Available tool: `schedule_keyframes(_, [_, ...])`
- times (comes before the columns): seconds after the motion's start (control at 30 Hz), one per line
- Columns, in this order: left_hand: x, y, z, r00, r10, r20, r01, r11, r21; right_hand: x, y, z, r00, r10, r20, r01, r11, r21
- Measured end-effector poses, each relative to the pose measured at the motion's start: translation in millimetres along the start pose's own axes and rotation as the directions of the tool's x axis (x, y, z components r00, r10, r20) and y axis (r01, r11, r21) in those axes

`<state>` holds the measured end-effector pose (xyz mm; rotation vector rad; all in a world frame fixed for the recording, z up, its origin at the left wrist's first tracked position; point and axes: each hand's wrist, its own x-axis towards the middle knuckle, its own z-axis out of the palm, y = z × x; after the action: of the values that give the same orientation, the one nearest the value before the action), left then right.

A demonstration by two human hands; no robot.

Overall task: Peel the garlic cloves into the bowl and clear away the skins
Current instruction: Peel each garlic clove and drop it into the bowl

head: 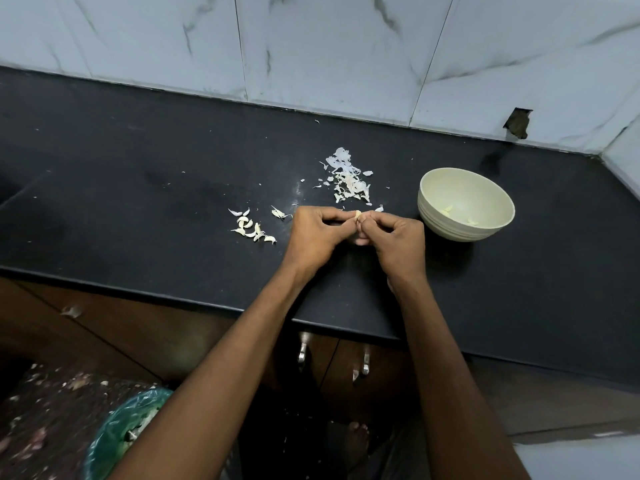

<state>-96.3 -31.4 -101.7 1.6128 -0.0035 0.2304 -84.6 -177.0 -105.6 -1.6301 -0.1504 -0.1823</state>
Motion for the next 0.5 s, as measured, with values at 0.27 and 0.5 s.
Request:
schedule_keyframes(0.27, [3.2, 0.6, -3.3, 0.996, -0.084, 0.029, 0.088, 0.972, -0.217, 3.1, 2.4, 2.2, 0.999, 0.021, -0.044, -0.019, 0.999, 0.040])
schedule_keyframes(0.5, [5.2, -2.3, -4.8, 0.991, -0.126, 0.037, 0.131, 0.921, -0.367, 7.2, 7.6, 2.1, 0.981, 0.103, -0.164, -0.094, 0.994, 0.065])
